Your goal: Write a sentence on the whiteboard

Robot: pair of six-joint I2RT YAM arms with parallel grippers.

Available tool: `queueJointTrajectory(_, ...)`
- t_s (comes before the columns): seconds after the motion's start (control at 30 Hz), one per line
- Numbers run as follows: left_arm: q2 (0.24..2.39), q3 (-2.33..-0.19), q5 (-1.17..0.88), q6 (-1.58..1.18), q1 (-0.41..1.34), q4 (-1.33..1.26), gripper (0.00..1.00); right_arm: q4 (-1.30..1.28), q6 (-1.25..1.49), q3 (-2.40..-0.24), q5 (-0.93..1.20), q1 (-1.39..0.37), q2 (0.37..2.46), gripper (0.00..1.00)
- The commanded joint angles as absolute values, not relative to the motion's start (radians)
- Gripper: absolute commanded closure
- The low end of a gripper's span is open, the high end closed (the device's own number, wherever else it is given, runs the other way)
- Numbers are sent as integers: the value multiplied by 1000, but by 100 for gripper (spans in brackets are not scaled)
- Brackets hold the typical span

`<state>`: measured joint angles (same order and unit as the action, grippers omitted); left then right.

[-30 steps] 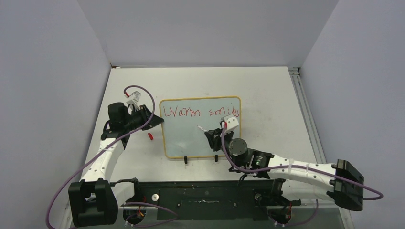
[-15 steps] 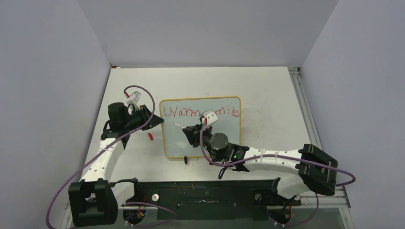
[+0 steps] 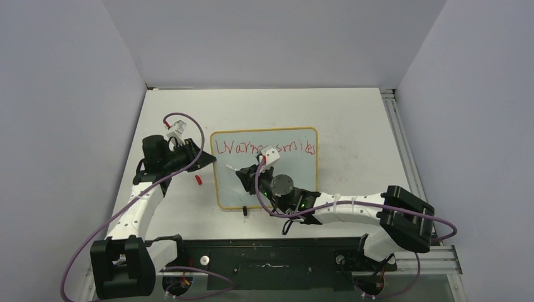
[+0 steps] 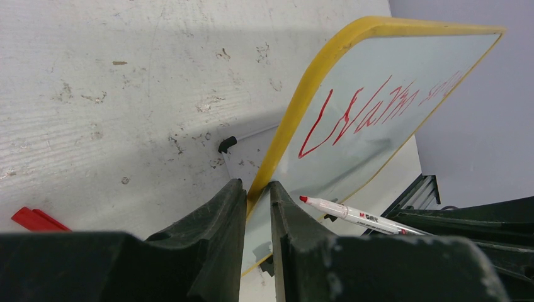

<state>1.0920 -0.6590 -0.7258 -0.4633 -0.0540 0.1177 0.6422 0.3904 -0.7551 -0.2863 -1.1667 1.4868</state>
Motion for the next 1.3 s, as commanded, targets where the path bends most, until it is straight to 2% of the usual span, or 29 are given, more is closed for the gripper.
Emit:
queueJointTrajectory(0.0,1077,-703,-733,-455,-52,109,81,702,400,-802,-295,-1176,1501,95)
queueJointTrajectory(0.47,1077,-705,-734,-457,-52,106,81,644,398,-818,-337,-1175,1527,95)
queueJointTrajectory(1.27,1081,-706,-732,-457,-52,104,81,588,449,-718,-354,-1229,1500,95)
